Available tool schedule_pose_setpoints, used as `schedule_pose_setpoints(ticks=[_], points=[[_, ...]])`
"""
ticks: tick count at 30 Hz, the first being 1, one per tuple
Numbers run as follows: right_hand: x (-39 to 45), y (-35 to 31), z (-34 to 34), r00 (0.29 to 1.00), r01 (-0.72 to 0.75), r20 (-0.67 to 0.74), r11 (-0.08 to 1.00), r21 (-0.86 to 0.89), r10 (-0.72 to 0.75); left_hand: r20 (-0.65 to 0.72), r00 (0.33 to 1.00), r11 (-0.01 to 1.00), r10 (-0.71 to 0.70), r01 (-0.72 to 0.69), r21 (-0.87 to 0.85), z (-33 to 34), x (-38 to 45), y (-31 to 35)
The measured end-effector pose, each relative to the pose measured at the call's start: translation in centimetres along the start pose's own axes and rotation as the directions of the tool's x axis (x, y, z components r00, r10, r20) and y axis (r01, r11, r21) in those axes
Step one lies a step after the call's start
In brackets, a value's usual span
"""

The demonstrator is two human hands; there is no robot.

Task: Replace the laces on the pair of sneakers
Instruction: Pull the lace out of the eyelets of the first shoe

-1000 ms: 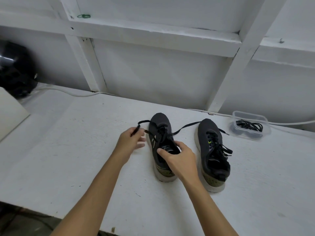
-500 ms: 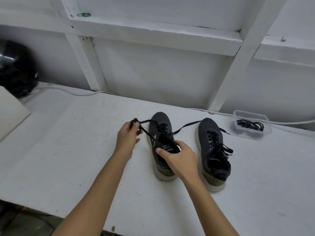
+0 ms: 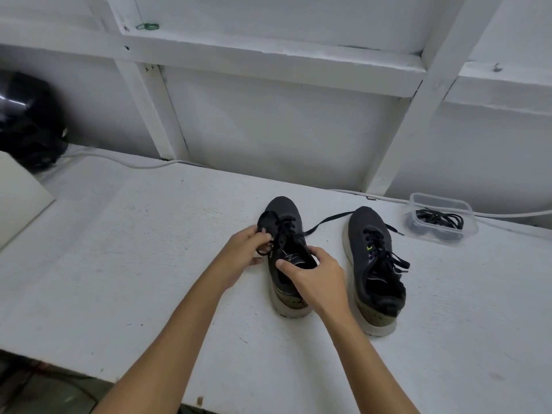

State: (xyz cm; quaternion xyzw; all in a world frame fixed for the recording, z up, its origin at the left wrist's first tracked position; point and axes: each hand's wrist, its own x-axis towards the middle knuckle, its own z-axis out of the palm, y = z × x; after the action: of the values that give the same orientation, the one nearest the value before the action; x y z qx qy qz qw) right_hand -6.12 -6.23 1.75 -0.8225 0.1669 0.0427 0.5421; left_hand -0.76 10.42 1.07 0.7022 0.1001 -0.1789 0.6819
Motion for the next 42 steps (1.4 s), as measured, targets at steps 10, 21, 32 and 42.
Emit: schedule_pose_setpoints(ticks=[10,21,32,42], points=[[0.0,-0.8,-1.6,0.987,0.157,-0.002,0.985,-0.075,-0.158,-0.319,0.946,0.967,0.057,0.027,0.252,-0.9,-0.7,-1.0],[2.3,-2.6,-1.8,0.950,0.286,0.243,0.853,-0.436,-0.194,-0.386,0.802,0.774,0.456,-0.144,0.616,1.1,-1.0,-0.7],[3.1,-2.7,-1.2,0.941,0.321,0.276,0.786,-0.528,-0.198,-0.057,0.995,0.989,0.084,-0.076,0.125,1.0,-1.1,-1.0],[3.4,-2.2,-0.8,0.950,0.290,0.220,0.892,-0.347,-0.223,-0.079,0.989,0.979,0.125,-0.110,0.170,0.9,-1.2,-0.5]])
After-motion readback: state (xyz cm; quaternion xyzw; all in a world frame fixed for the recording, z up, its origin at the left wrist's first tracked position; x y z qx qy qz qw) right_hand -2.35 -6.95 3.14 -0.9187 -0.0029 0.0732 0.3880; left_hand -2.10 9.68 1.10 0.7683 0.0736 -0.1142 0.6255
